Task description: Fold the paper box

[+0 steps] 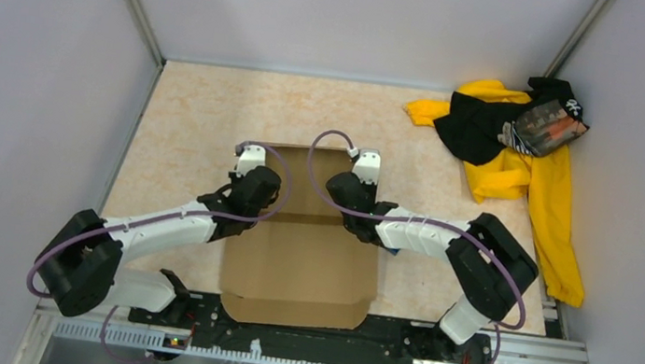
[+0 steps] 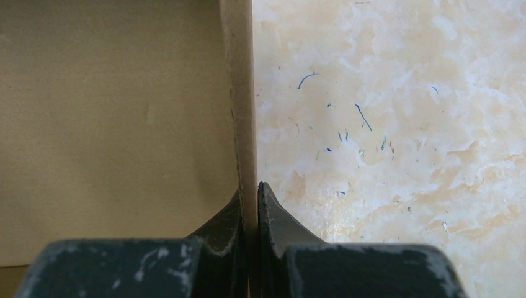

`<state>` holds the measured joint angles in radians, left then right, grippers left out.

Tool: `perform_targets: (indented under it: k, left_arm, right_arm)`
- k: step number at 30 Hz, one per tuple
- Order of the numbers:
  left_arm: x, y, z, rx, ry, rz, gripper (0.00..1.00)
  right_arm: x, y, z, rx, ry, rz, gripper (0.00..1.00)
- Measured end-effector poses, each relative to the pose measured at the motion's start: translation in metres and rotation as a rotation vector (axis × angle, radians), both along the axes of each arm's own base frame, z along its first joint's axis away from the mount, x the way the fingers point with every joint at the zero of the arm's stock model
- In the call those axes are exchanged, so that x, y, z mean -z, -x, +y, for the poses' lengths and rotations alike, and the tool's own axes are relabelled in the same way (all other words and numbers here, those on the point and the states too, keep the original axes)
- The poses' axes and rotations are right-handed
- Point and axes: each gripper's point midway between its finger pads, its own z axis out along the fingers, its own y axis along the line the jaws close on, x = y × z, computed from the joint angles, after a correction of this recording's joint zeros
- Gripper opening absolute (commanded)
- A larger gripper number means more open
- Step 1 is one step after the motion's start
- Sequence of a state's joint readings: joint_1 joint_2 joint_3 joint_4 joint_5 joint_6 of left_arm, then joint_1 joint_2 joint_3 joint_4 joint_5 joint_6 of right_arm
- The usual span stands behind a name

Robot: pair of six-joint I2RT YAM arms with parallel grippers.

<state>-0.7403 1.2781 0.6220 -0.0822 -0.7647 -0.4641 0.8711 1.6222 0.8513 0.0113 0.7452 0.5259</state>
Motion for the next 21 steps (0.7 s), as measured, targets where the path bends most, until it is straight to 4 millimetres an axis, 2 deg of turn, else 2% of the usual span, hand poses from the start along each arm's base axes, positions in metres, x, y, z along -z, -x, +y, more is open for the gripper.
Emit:
perform_targets:
  k: [10,21]
  left_arm:
    - [0.012,0.002,-0.003,-0.015,0.018,0.032,0.11]
    - [0.012,0.003,-0.004,-0.055,-0.037,0.062,0.11]
  right_arm:
    - [-0.004,0.002,0.0,-0.008,-0.03,0.003,0.0]
    - [-0.002,0.004,-0.002,-0.011,-0.026,0.018,0.0]
